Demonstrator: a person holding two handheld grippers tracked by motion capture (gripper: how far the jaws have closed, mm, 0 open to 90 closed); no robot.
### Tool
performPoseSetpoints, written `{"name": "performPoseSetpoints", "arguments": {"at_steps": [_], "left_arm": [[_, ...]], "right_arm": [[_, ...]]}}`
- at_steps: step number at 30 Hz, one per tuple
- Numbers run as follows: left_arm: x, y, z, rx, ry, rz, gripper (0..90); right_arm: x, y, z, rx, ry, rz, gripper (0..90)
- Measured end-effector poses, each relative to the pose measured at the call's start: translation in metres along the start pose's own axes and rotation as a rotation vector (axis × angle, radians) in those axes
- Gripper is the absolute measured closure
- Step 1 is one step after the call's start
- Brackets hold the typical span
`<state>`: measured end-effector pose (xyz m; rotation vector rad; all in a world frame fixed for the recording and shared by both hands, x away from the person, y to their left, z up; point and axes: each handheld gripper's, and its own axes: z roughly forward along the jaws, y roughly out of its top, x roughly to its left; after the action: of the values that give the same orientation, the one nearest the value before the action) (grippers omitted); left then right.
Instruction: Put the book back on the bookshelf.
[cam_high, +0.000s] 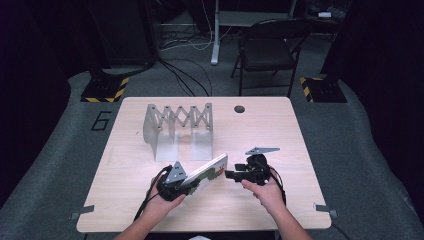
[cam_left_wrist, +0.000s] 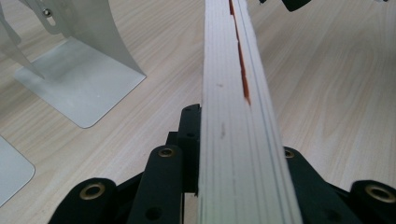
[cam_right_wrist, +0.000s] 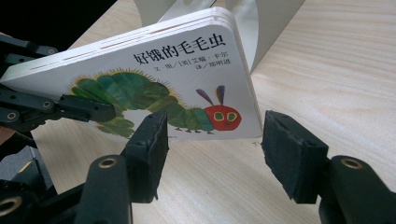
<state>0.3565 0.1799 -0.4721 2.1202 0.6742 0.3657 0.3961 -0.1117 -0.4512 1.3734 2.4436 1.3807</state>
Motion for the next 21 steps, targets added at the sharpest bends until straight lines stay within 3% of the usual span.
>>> {"name": "performPoseSetpoints", "arguments": {"at_steps": [21], "left_arm": [[0.0028,0.0013,-0.0045,-0.007,-0.001,-0.004,75.4]], "right_arm": [[-0.0021,-0.0007,-0.0003,-0.001,-0.002,0.007,40.7]]}}
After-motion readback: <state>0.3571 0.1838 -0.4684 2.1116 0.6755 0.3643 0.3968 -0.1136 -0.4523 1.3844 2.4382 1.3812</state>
